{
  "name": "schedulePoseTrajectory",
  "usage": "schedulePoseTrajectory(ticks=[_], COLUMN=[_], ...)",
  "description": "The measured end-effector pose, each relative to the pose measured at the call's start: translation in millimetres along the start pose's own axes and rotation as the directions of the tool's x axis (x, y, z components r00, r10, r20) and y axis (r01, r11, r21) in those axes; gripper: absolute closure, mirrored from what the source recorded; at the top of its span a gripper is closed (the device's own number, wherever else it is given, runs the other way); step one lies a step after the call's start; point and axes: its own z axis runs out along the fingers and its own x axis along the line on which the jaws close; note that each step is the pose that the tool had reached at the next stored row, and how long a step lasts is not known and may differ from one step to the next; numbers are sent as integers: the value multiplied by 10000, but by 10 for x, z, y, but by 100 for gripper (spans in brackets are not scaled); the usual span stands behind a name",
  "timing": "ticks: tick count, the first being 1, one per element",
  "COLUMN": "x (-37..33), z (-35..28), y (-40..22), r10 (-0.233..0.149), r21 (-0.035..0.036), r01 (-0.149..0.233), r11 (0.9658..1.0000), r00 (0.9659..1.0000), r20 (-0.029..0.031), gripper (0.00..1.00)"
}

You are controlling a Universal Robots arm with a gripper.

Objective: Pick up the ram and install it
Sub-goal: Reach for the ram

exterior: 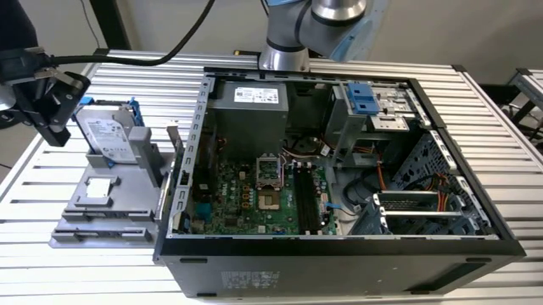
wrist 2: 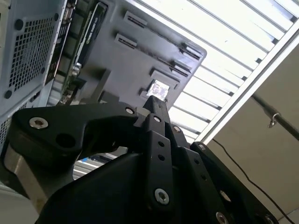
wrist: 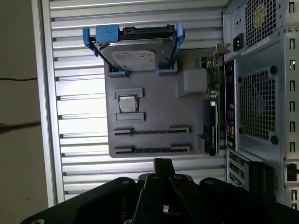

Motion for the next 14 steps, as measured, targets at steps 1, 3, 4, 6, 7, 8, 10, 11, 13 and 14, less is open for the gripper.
schedulePoseTrajectory(ticks=[1, 3, 4, 6, 7, 8, 10, 11, 13, 14], x=[3, 5, 5, 5, 5, 5, 5, 5, 5, 5], z=[0, 0, 0, 0, 0, 0, 0, 0, 0, 0], y=[-11, -12, -13, -13, -13, -13, -13, -13, -13, -13], r10=[-3, -3, -3, -4, -4, -4, -4, -4, -4, -4], r21=[1, 0, 1, 2, 2, 2, 2, 3, 3, 3], r01=[3, 3, 3, 4, 4, 4, 4, 4, 4, 4], r11=[10000, 10000, 10000, 10000, 10000, 10000, 10000, 10000, 10000, 10000], r00=[10000, 10000, 10000, 10000, 10000, 10000, 10000, 10000, 10000, 10000], r20=[4, 6, 6, 6, 6, 6, 6, 6, 7, 6], gripper=[100, 100, 100, 100, 100, 100, 100, 100, 100, 100])
